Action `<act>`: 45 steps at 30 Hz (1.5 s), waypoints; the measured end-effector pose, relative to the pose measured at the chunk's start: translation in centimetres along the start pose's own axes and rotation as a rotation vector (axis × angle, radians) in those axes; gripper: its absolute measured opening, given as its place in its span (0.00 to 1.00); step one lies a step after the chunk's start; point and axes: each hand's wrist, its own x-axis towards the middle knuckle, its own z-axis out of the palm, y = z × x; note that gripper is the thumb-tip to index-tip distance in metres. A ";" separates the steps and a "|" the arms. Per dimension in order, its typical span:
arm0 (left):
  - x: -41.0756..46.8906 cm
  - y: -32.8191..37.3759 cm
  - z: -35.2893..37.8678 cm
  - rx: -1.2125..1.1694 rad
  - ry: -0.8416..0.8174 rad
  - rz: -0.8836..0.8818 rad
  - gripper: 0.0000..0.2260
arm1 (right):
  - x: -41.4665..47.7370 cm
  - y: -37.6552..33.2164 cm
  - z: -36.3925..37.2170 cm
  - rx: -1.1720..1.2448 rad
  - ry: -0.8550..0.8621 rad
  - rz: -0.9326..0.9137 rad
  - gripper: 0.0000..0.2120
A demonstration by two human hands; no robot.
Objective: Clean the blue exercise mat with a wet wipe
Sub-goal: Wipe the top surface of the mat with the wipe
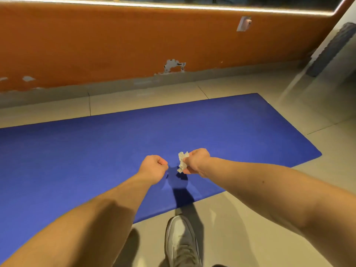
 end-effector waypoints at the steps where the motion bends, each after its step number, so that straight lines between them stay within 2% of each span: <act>1: 0.9 -0.3 0.2 0.057 -0.002 0.014 0.07 | 1.1 0.4 0.3 -0.061 0.026 -0.014 0.07; 6: 5.5 -2.8 0.7 0.254 0.003 -0.034 0.05 | 6.2 2.5 2.4 -0.334 0.121 -0.053 0.02; 8: 7.7 -3.9 0.5 0.333 0.005 -0.029 0.03 | 8.3 2.9 3.5 -0.403 0.186 -0.055 0.07; 11: 10.4 -5.7 0.2 0.471 0.028 -0.068 0.14 | 10.9 3.2 4.6 -0.458 0.266 -0.068 0.10; 13: 11.0 -6.6 0.1 0.534 0.032 -0.101 0.16 | 12.2 3.4 4.9 -0.456 0.338 -0.078 0.13; 16: 11.5 -7.2 0.4 0.639 -0.027 -0.154 0.27 | 13.4 3.5 5.3 -0.454 0.384 -0.115 0.10; 19: 11.9 -8.1 1.3 0.722 -0.140 -0.221 0.42 | 14.1 4.8 7.1 -0.465 0.319 -0.145 0.11; 21: 11.9 -9.0 2.3 0.798 -0.172 -0.213 0.46 | 14.7 6.5 8.4 -0.670 0.291 -0.278 0.13; 23: 11.8 -9.4 2.9 0.844 -0.149 -0.199 0.47 | 15.3 8.1 9.3 -0.793 0.222 -0.335 0.20; 26: 12.1 -9.1 2.9 0.845 -0.152 -0.223 0.48 | 14.9 7.5 9.1 -0.938 0.116 -0.188 0.30; 29: 12.3 -8.4 3.1 0.834 -0.148 -0.248 0.49 | 15.3 6.7 8.8 -1.066 0.059 -0.156 0.32; 32: 12.3 -8.3 3.1 0.828 -0.162 -0.255 0.50 | 16.2 6.0 9.0 -1.097 0.052 -0.121 0.32; 34: 12.2 -8.6 2.8 0.829 -0.167 -0.233 0.50 | 16.4 6.1 9.9 -1.098 0.060 -0.187 0.30; 36: 12.1 -9.0 2.3 0.824 -0.179 -0.198 0.49 | 15.7 6.5 11.4 -1.094 0.056 -0.374 0.28; 38: 12.1 -9.3 1.9 0.827 -0.191 -0.176 0.47 | 14.5 7.3 13.1 -1.135 -0.047 -0.511 0.31; 40: 12.1 -9.5 1.5 0.830 -0.197 -0.168 0.45 | 13.8 8.1 13.6 -1.198 -0.131 -0.542 0.32; 42: 11.9 -9.6 1.3 0.838 -0.212 -0.162 0.45 | 14.3 8.1 12.4 -1.230 -0.145 -0.608 0.32; 45: 11.8 -9.9 1.1 0.834 -0.214 -0.145 0.45 | 17.0 7.3 9.4 -1.201 -0.060 -0.537 0.33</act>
